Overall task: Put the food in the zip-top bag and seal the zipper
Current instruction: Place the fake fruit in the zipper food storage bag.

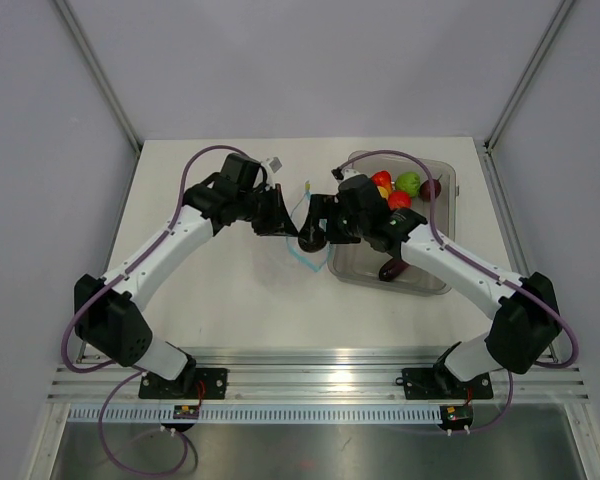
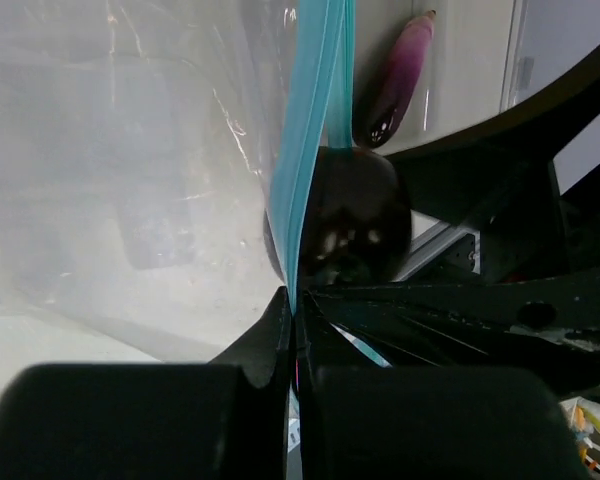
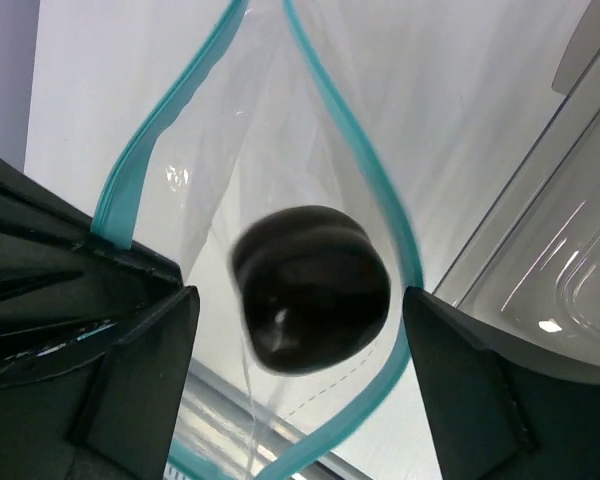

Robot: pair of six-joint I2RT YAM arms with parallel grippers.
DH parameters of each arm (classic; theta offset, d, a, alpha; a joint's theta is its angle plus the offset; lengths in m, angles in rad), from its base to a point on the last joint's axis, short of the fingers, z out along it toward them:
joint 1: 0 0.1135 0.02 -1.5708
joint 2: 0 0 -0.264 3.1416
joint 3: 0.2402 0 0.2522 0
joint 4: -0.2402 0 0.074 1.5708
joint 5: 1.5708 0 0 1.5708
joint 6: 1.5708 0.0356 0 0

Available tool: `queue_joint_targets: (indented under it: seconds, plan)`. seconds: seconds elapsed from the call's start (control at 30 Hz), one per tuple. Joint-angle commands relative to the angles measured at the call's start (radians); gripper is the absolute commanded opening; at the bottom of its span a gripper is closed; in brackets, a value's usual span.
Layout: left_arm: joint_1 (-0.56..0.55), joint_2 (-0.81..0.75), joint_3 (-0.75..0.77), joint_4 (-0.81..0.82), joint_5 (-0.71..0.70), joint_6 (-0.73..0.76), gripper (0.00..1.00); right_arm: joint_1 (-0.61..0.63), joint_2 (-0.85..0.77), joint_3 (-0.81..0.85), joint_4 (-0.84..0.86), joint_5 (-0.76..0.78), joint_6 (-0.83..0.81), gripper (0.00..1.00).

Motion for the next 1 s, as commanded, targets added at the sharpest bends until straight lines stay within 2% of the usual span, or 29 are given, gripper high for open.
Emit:
queue_joint_targets:
  seconds: [0.0, 0.13, 0.27, 0.43, 0.63, 0.67, 0.73, 0.83, 0.97]
  plan:
    - [-0.006, -0.059, 0.044, 0.071, 0.083, -0.027, 0.00, 0.015, -0.010, 0.073, -0.014, 0.018, -0.017, 0.92]
    - [-0.005, -0.059, 0.053, 0.071, 0.090, -0.031, 0.00, 0.015, -0.047, 0.074, -0.040, 0.030, -0.027, 0.95]
    - [-0.005, -0.054, 0.047, 0.080, 0.095, -0.038, 0.00, 0.016, -0.096, 0.074, -0.085, 0.078, -0.031, 0.93]
    - [-0.005, -0.056, 0.046, 0.069, 0.078, -0.026, 0.00, 0.015, -0.213, -0.008, -0.091, 0.239, -0.014, 0.83]
    - [-0.005, -0.051, 0.055, 0.056, 0.057, -0.018, 0.00, -0.007, -0.185, 0.013, -0.278, 0.464, 0.009, 0.87]
    - [-0.005, -0.054, 0.053, 0.053, 0.052, -0.014, 0.00, -0.020, -0.184, 0.011, -0.340, 0.490, 0.038, 0.87]
    - [-0.005, -0.056, 0.046, 0.051, 0.043, -0.012, 0.00, -0.123, -0.184, -0.022, -0.379, 0.501, 0.078, 0.87]
    - [-0.005, -0.059, 0.038, 0.057, 0.043, -0.009, 0.00, -0.294, -0.194, -0.132, -0.346, 0.374, 0.120, 0.88]
    - [-0.005, -0.056, 0.038, 0.053, 0.038, 0.000, 0.00, -0.355, -0.139, -0.180, -0.341, 0.360, 0.189, 0.90]
